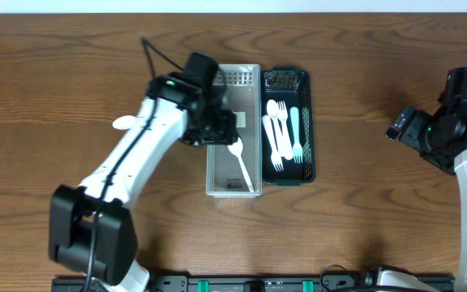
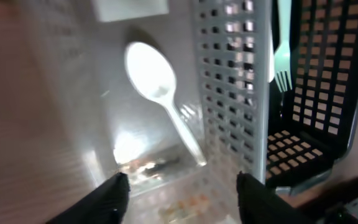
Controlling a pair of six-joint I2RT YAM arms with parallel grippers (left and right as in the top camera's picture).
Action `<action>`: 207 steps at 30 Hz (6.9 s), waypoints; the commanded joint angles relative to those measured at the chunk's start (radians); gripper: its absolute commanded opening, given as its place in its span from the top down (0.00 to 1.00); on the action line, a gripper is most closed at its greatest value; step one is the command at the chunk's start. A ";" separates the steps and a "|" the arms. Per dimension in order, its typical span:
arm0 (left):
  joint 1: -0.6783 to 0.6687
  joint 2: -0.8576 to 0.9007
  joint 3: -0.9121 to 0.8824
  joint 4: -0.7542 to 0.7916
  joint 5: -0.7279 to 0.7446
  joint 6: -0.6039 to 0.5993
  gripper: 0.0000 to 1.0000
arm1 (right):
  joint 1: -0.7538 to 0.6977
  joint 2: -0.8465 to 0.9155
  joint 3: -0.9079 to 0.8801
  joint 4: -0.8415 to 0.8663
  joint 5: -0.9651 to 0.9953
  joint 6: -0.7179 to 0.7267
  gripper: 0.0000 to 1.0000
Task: Pack container
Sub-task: 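Place the white spoon into the clear tray and release, then grasp another white spoon with the left gripper, then place the white spoon into the clear tray, then lower the left gripper onto a white spoon and close on it, then carry the spoon over the clear tray and open the left gripper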
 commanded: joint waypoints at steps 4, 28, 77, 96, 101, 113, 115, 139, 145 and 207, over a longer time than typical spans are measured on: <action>0.160 -0.131 0.047 -0.100 -0.118 0.144 0.33 | -0.009 0.003 -0.003 -0.003 0.010 -0.006 0.01; 0.326 0.214 0.011 -0.108 -0.336 0.858 0.50 | -0.009 0.003 -0.003 -0.004 0.041 -0.007 0.01; 0.128 -0.089 0.100 -0.217 -0.108 0.375 0.94 | -0.009 0.003 -0.003 -0.025 0.063 -0.006 0.01; -0.137 0.076 0.063 0.042 -0.117 -0.097 0.72 | -0.009 0.003 -0.003 -0.026 0.052 -0.006 0.01; -0.109 0.050 0.110 0.007 -0.116 0.023 0.43 | -0.009 0.003 -0.003 -0.025 0.053 -0.006 0.01; 0.191 -0.085 0.159 -0.127 -0.207 0.263 0.04 | -0.009 0.003 -0.003 -0.024 0.056 -0.006 0.01; 0.248 -0.072 0.138 -0.093 -0.224 0.264 0.04 | -0.009 0.003 -0.003 -0.024 0.056 -0.006 0.01; 0.351 0.352 0.125 0.054 -0.215 0.888 0.37 | -0.009 0.003 -0.003 -0.028 0.064 -0.006 0.01; 0.351 0.360 0.124 0.064 -0.215 0.941 0.38 | -0.009 0.003 -0.003 -0.018 0.064 -0.006 0.01; 0.018 -0.116 0.189 -0.190 -0.106 0.207 0.94 | -0.009 0.003 -0.003 -0.029 0.063 -0.006 0.01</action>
